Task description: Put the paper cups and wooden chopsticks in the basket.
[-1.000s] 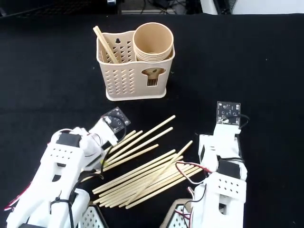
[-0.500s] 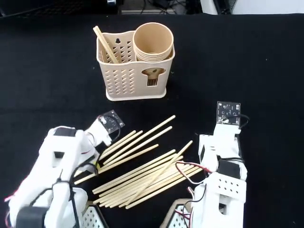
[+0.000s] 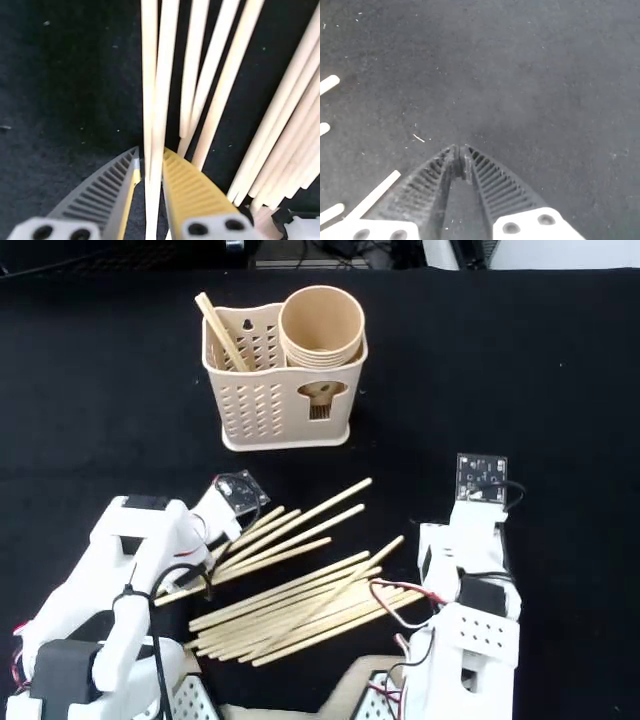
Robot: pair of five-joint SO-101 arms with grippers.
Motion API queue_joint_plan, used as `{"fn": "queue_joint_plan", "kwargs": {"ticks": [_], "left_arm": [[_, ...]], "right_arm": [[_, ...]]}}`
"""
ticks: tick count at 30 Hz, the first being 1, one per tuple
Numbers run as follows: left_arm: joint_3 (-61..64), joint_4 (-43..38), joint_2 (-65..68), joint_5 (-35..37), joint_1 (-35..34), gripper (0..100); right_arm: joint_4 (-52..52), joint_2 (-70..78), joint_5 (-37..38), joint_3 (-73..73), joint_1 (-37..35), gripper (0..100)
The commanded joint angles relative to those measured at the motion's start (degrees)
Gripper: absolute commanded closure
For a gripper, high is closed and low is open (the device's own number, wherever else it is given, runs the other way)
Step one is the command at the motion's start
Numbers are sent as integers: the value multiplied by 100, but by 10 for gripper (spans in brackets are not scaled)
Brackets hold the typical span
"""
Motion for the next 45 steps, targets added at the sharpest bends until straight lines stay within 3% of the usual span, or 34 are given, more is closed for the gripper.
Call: {"fn": "queue_joint_plan", "kwargs": {"ticks": [1, 9, 20, 26, 34, 40, 45], "left_arm": [[-338, 334, 62, -35, 277, 970], [-1103, 1424, 62, 352, 1007, 970], [-1385, 2277, -1556, 369, 1024, 970], [-1007, 2207, -2321, 352, 1024, 970], [-681, 967, -1415, 334, 971, 970], [-1842, 1213, 18, 44, 954, 955], [-2554, 1591, 853, 18, 831, 808]], "right_arm": [[-123, -75, 0, -22, 79, 983], [-123, -75, 9, -22, 79, 983], [-132, -75, 9, -22, 79, 983], [-132, -75, 9, -22, 79, 983], [-132, -75, 9, -22, 79, 983], [-132, -75, 9, -22, 79, 983], [-132, -75, 9, -22, 79, 983]]}}
